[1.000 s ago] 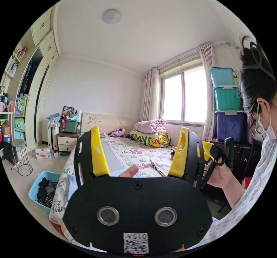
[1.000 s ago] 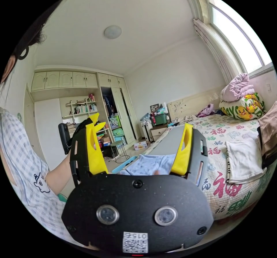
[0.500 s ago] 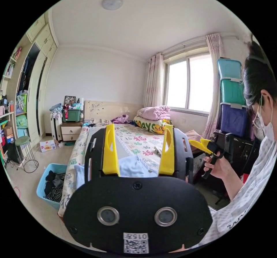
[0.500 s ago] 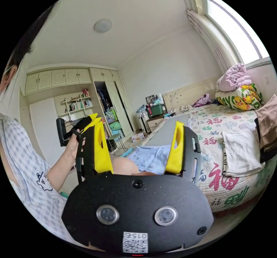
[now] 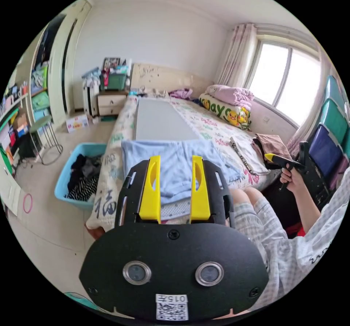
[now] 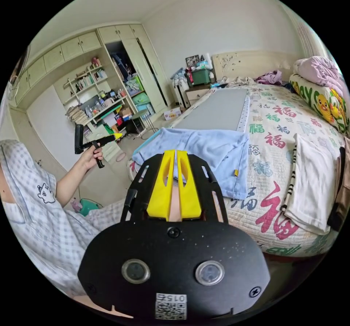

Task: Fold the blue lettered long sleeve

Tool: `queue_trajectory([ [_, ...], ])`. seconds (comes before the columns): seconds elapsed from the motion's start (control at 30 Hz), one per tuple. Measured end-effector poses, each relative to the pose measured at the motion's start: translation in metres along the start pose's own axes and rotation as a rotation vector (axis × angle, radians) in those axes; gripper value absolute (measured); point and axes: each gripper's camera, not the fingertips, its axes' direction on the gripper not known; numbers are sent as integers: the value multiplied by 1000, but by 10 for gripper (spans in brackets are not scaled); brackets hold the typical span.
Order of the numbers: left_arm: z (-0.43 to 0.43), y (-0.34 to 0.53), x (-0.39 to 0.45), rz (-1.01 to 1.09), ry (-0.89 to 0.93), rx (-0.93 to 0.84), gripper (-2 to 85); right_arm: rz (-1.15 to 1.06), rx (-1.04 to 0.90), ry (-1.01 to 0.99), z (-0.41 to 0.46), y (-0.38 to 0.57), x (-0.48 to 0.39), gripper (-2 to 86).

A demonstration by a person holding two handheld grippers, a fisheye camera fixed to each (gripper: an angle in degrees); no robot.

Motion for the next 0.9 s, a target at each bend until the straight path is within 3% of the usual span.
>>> queue_trajectory([
  [0.07, 33, 10, -35, -61, 78, -127, 128, -33, -75, -28, 49, -21, -1, 84],
  [0.2, 61, 25, -63, -56, 72, -156, 131, -148, -352, -89, 170, -69, -12, 119],
  [0.43, 128, 3, -73, 125, 119, -261, 138, -261, -716, -160, 311, -106, -29, 120],
  [0.63, 202, -20, -56, 378, 167, -492, 134, -216, -742, -140, 348, -129, -34, 42],
  [0.7, 211, -27, -53, 418, 174, -497, 126, -200, -717, -140, 351, -134, -36, 24],
  [0.9, 224, -54, -55, 414, 214, -537, 14, -143, -568, -92, 339, -153, -42, 6],
])
